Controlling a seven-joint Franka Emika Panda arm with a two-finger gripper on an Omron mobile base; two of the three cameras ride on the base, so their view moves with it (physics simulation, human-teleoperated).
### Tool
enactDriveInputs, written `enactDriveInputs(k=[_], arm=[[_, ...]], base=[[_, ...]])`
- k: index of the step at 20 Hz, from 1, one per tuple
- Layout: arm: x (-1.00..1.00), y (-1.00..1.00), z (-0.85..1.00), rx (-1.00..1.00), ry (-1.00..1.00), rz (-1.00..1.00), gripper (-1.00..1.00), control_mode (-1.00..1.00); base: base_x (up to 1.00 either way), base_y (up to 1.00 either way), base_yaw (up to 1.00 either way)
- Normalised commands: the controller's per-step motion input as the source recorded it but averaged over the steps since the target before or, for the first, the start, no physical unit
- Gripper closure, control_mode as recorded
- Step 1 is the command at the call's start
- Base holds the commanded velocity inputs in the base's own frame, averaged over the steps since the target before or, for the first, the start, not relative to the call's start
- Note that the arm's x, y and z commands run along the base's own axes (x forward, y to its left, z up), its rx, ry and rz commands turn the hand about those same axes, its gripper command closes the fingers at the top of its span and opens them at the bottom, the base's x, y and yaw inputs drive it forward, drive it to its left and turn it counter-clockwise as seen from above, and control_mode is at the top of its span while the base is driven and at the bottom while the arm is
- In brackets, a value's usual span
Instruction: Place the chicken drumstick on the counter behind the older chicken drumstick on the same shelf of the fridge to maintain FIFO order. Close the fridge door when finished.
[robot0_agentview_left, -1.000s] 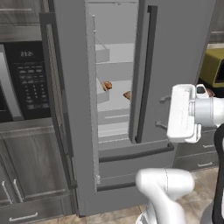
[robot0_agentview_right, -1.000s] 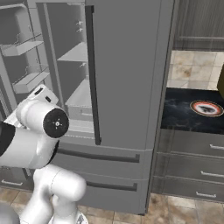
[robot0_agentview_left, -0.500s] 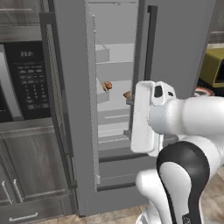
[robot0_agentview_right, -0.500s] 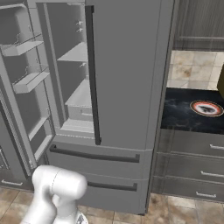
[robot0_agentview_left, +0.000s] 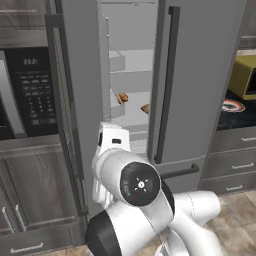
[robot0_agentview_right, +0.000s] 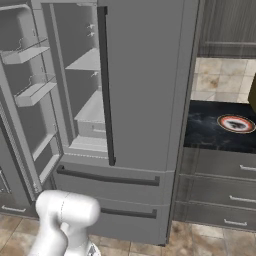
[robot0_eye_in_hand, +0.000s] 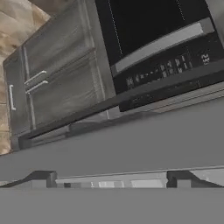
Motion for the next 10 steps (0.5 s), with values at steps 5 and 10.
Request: enactDriveInputs(k=[5, 10], arm=[[0.54, 1.0, -0.46, -0.2, 0.0, -0.33, -1.0, -1.0], [0.64, 0.95, -0.43, -0.14, -0.01, -0.35, -1.0, -1.0]], base=[[0.0, 0.0, 0.0], [0.0, 0.0, 0.0]])
